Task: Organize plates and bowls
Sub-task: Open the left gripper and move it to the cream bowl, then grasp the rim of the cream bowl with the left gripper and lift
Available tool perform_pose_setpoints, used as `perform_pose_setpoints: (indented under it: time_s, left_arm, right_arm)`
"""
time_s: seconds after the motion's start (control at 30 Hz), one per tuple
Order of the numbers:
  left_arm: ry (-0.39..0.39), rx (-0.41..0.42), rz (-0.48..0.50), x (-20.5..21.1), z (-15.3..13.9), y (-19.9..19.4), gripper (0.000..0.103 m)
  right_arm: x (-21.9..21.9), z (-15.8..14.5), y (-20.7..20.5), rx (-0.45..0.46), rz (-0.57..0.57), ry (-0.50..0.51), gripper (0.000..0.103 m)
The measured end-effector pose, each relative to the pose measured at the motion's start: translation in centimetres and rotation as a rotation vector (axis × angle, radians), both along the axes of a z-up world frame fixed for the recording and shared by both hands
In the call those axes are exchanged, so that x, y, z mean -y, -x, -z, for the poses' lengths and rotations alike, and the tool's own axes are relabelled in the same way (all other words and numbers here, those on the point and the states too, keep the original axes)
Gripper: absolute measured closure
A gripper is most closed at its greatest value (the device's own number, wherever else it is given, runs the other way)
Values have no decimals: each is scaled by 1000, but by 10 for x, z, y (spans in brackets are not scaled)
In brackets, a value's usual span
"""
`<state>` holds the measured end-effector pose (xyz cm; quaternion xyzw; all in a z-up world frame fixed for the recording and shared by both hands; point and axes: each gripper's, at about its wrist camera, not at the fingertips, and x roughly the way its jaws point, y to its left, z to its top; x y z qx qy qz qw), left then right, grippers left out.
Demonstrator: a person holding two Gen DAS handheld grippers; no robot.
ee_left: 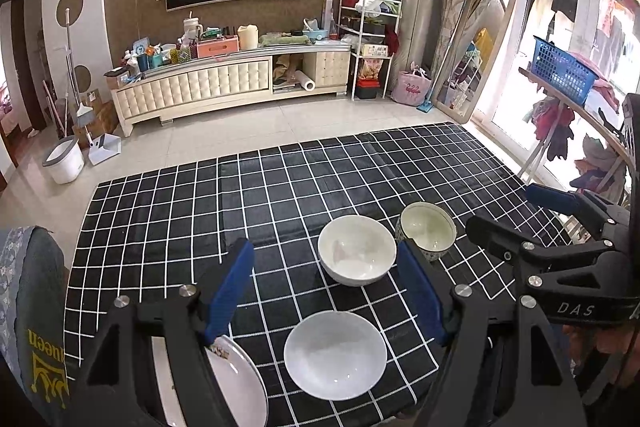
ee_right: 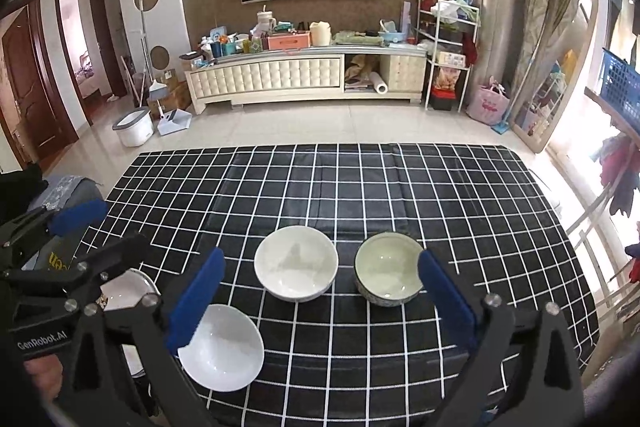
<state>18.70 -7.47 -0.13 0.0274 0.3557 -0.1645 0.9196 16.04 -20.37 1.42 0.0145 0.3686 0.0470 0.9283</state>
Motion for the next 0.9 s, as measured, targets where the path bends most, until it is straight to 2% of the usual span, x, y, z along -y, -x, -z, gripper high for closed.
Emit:
perform_pose_setpoints:
  time_s: [0.3,0.47,0.9]
  left_arm:
    - [5,-37,-2,4,7,-25,31]
    - [5,-77,-18,3,16,-43,31]
    - [-39,-191,-14,12,57,-93,31]
  right_arm:
    - [1,9,-25,-20,-9,43,4]
    - [2,22,-45,-61,-23,31,4]
    - [2,66,-91,-169,-40,36,4]
